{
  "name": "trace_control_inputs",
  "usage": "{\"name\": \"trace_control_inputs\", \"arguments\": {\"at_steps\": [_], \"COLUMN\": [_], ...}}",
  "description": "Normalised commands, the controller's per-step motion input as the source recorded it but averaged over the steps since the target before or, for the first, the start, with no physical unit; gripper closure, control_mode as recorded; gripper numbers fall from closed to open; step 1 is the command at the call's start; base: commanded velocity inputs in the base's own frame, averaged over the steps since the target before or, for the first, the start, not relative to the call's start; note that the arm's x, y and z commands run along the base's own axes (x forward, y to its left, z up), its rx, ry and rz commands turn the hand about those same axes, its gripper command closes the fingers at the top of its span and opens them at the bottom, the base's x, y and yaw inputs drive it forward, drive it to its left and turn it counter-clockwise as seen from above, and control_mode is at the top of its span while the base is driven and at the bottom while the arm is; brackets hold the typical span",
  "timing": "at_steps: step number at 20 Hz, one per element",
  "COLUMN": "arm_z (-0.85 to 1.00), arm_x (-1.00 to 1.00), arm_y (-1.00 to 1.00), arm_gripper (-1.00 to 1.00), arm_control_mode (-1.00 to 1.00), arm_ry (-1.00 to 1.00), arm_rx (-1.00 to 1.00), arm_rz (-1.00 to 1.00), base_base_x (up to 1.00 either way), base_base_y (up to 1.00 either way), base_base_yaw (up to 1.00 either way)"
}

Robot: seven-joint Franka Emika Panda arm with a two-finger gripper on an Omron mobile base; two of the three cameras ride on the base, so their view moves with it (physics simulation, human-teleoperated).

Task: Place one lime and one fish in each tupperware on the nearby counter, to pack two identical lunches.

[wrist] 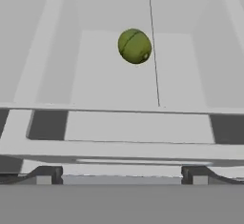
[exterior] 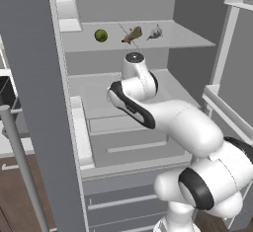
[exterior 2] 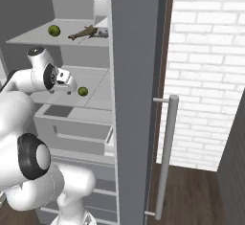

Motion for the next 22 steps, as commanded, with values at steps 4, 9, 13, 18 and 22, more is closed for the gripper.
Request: {"name": "trace_control_inputs", "arguments": {"at_steps": [4, 9, 13, 18, 22], "arm_z": [-0.29, -0.18, 0.0, -0.06, -0.04], "arm_x": [0.32, 0.14, 0.11, 0.0, 0.24], "arm_y": [0.0, 0.0, -0.1, -0.06, -0.08], "arm_gripper": [-1.0, -1.0, -1.0, -1.0, -1.0], "arm_control_mode": [-1.0, -1.0, -1.0, -1.0, -1.0], "arm_ry": [0.0, 0.01, -0.01, -0.01, 0.0], "arm_rx": [-0.1, -0.13, -0.05, 0.0, 0.04], "arm_rz": [0.22, 0.23, 0.14, 0.01, -0.07], "base_base_x": [0.0, 0.0, 0.0, 0.0, 0.0], "base_base_y": [0.0, 0.0, 0.0, 0.0, 0.0], "base_base_yaw": [0.0, 0.0, 0.0, 0.0, 0.0]}}
